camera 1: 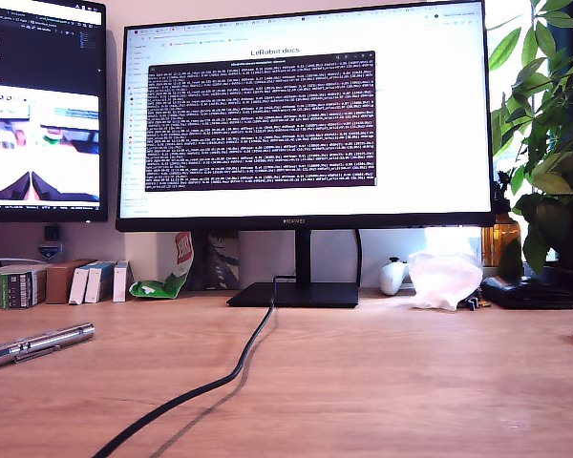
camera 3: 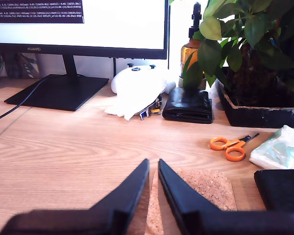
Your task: Pick the metallic laser pointer with your right arm, pass it to your left arm, then place it down to the left side of the table
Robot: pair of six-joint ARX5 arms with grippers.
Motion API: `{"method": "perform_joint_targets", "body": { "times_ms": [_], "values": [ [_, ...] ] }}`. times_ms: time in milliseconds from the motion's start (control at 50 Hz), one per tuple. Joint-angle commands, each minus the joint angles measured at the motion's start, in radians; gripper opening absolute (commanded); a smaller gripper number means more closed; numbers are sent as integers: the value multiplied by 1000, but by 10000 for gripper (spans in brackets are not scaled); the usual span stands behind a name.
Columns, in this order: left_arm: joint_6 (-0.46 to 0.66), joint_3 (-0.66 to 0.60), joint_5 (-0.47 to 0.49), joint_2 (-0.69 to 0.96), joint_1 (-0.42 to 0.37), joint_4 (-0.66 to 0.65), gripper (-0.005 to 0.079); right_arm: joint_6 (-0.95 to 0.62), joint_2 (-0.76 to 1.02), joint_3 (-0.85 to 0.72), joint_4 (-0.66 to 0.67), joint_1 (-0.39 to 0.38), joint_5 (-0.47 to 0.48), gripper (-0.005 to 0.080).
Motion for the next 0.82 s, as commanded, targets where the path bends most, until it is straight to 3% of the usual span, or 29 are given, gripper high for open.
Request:
{"method": "perform_joint_targets", "body": {
  "times_ms": [0, 800],
  "values": [
    [10, -31, 13, -8, 36, -21, -11, 8, -6, -3, 6, 0, -2, 54],
    [-10, -31, 13, -8, 44, -19, -11, 8, -6, -3, 6, 0, -2, 54]
  ]
}}
